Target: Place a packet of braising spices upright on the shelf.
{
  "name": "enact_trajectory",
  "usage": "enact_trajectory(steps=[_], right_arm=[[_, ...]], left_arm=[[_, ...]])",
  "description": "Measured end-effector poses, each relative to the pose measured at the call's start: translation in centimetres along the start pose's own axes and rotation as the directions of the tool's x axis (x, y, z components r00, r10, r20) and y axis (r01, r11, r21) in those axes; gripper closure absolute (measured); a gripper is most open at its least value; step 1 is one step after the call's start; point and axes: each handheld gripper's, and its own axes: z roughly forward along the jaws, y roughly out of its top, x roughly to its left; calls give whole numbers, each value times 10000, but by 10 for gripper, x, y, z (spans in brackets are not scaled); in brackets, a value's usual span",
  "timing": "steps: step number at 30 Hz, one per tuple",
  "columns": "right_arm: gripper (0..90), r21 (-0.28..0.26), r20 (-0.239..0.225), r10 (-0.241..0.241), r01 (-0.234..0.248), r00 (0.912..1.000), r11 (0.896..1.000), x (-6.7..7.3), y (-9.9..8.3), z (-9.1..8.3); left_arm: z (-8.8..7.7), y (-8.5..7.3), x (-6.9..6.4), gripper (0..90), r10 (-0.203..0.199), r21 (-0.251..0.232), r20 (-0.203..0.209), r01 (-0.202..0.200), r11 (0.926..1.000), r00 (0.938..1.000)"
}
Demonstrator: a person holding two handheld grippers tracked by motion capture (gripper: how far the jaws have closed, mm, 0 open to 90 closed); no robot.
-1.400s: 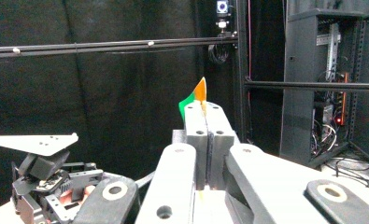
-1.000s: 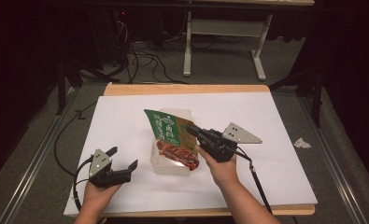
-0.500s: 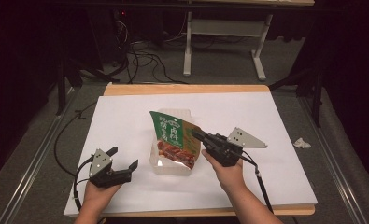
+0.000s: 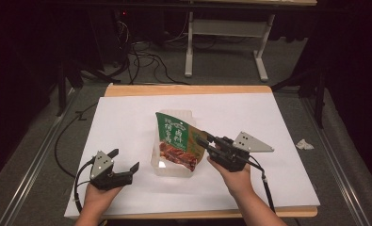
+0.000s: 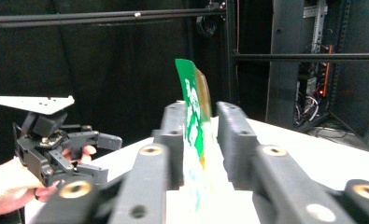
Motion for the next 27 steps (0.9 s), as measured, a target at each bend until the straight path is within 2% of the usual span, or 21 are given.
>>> enact_trajectory(steps=[2,5,9,17,20,27], right_arm=[[563,230,22,-97,96,10000,9997,-1,1,-4],[473,591,139,-358,349,9993,9976,-4,2,-9],[419,808,356,-547,517,9979,9954,-10,1,-18],[345,1198,1113,-624,490,9918,9916,-29,-5,-41],[298,1373,1539,-699,487,9856,9893,-38,-7,-54],[214,1930,2780,-845,305,9568,9807,-60,-15,-93]], left_arm=[[0,0,0,104,-5,6,3,5,10000,10000],[0,0,0,104,19,50,15,-19,10000,10000],[1,0,-1,104,2,71,39,-3,10000,10000],[1,-1,-1,104,28,123,37,-28,9999,10000],[2,-1,-1,104,67,196,66,-68,9998,10000],[3,-1,-2,104,91,270,88,-94,9996,9999]])
